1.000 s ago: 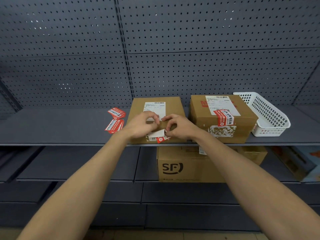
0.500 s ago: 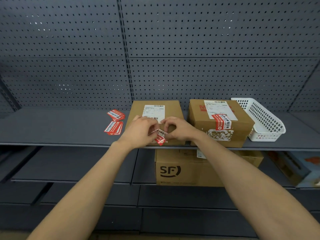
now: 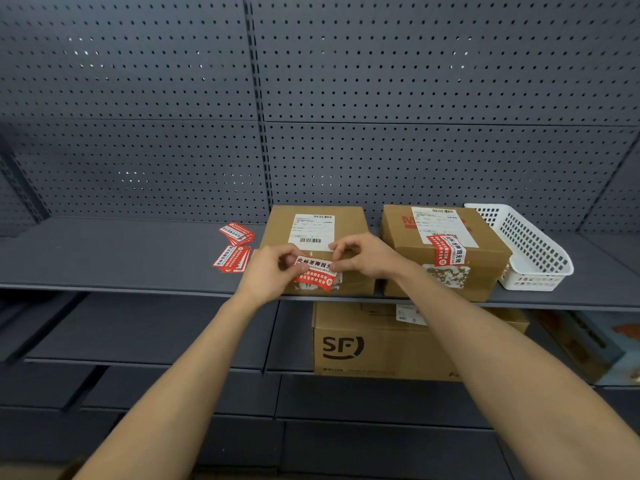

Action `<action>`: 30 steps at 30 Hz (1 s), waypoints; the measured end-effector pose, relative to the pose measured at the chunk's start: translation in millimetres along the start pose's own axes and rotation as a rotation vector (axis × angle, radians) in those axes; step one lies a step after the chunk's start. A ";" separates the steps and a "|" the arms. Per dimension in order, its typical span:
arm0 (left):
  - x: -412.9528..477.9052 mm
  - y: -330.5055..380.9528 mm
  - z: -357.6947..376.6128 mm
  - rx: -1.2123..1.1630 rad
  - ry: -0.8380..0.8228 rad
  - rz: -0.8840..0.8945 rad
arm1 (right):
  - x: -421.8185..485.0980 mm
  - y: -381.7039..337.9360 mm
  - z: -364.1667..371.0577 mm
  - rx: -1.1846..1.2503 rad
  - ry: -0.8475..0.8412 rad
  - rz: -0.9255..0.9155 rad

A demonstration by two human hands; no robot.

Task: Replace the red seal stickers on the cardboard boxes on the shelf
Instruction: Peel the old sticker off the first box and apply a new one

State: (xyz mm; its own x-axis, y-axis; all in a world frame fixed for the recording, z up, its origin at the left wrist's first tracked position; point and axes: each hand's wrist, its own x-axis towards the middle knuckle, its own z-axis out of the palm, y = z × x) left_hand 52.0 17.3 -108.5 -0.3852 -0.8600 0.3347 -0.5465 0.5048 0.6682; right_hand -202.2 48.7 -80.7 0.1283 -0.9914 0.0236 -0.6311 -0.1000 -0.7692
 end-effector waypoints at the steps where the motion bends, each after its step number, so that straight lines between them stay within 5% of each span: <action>1: -0.4 -1.2 -0.1 -0.028 0.012 -0.016 | 0.4 -1.5 -0.6 -0.029 0.009 0.000; 9: -12.2 3.8 1.8 -0.111 0.059 -0.084 | -10.7 -13.5 -3.1 -0.203 0.005 -0.022; 18: -29.0 -17.9 31.8 0.326 0.264 0.012 | -12.7 -8.7 8.1 -0.455 0.047 -0.013; 30: -28.8 -27.3 43.2 0.361 0.323 -0.067 | -13.5 -4.6 34.9 -0.510 0.225 -0.032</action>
State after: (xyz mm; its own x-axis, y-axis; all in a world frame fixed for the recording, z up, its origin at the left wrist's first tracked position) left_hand 45.9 31.5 -165.0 -0.1212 -0.8417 0.5262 -0.8071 0.3922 0.4414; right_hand -174.3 65.5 -99.8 0.0220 -0.9750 0.2209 -0.9270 -0.1027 -0.3608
